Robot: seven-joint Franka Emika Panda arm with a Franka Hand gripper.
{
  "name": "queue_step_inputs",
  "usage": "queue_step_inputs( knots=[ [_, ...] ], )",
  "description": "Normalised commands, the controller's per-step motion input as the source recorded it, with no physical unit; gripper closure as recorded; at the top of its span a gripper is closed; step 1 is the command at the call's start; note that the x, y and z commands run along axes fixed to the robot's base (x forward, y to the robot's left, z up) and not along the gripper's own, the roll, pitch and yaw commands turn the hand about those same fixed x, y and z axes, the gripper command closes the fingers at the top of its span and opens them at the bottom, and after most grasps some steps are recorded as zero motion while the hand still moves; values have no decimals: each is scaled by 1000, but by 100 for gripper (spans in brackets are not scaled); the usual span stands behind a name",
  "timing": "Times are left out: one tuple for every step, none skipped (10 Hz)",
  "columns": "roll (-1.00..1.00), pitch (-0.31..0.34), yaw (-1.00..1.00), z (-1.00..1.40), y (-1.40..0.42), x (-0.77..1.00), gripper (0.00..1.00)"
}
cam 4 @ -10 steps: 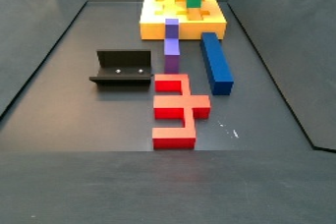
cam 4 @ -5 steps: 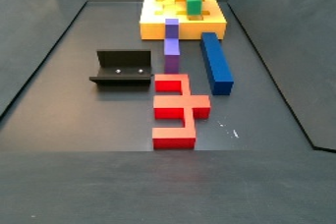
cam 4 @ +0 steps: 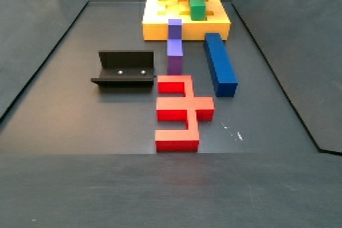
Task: Pick up the green object. Move up. Move to above the board. Insert the green object.
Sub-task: Insert the green object.
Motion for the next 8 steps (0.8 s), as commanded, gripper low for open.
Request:
queue_step_inputs(
  knots=[
    [0,-73,74,-123,0,-229,100],
    [0,-86,20,-94,9,-314,100],
    [0,-89,0,-137,134,-209,100],
    [0,-80,0,-203,106,0,100],
    [0,-107,0,-363,74,0,100],
    [20,-74,0,-346,106,0,100],
    [33,0,-20,-49,0,-17,100],
    [0,0,0,0,0,0,100]
  ],
)
